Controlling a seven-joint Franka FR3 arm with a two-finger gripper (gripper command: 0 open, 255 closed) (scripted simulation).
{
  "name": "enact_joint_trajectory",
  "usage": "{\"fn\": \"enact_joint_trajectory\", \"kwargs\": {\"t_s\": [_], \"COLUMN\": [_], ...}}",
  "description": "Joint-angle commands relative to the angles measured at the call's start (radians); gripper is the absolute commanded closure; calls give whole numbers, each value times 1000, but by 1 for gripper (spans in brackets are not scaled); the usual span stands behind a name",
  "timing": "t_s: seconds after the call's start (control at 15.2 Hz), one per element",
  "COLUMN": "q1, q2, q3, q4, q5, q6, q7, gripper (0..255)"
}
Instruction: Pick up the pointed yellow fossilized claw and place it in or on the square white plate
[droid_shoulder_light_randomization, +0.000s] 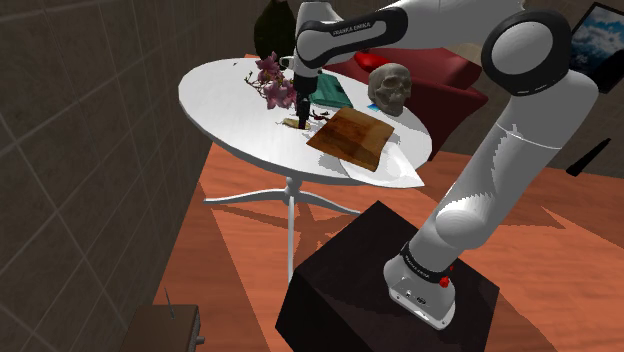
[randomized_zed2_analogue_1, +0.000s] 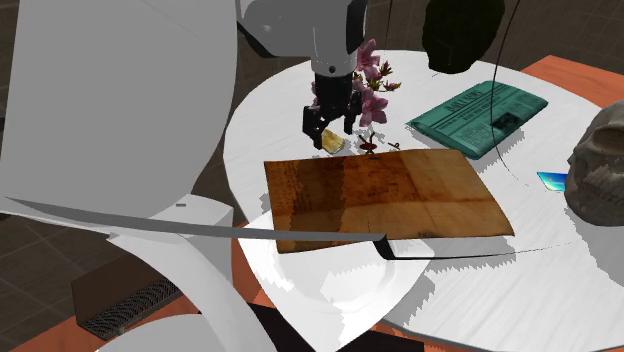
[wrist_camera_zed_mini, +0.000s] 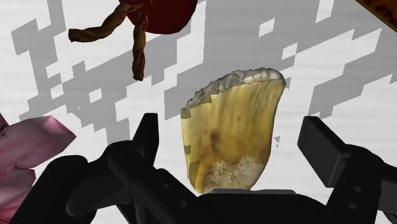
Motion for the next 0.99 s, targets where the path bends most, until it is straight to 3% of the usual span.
{"fn": "enact_joint_trajectory", "kwargs": {"t_s": [0.0, 0.07, 0.66, 0.92], "q1": [0, 0, 0, 0], "q2": [0, 0, 0, -15], "q3": [0, 0, 0, 0], "q4": [0, 0, 0, 36], "q5": [0, 0, 0, 1], "q6": [0, 0, 0, -51], "q7": [0, 0, 0, -3], "gripper": [0, 255, 255, 255]}}
